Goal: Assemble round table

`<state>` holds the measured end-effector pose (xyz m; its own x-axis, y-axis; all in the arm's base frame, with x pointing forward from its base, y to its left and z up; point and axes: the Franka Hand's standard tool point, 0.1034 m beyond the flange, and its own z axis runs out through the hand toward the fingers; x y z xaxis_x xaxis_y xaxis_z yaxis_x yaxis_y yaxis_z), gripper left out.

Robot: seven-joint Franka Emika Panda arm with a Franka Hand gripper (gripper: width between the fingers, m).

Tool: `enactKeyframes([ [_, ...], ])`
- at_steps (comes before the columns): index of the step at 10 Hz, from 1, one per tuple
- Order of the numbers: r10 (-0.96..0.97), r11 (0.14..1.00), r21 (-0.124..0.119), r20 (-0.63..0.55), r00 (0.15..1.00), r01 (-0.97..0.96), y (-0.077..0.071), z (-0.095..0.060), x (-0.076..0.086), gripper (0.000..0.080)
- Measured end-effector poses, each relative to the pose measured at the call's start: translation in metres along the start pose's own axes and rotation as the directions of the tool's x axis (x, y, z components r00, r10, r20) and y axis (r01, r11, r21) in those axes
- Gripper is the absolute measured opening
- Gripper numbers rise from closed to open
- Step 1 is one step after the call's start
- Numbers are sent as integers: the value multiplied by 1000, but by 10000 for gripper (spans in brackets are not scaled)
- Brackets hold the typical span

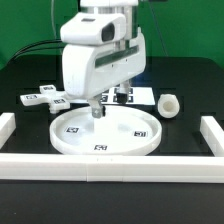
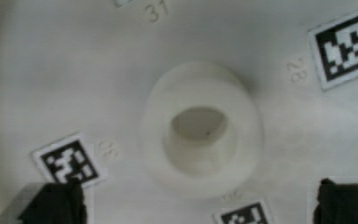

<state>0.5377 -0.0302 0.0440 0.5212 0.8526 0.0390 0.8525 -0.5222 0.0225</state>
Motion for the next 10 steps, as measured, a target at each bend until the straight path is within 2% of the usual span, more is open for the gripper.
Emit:
enactKeyframes([
  [1, 4, 1000, 18, 6, 1000, -4, -5, 17, -9, 649],
  [3, 10, 999, 33, 10, 1000, -10, -10, 32, -14, 649],
  [5, 12, 999, 40, 12, 1000, -13, -10, 37, -16, 649],
  [8, 16, 999, 36, 10, 1000, -17, -6, 37, -17, 649],
  [10, 16, 999, 36, 10, 1000, -16, -6, 37, -17, 403],
])
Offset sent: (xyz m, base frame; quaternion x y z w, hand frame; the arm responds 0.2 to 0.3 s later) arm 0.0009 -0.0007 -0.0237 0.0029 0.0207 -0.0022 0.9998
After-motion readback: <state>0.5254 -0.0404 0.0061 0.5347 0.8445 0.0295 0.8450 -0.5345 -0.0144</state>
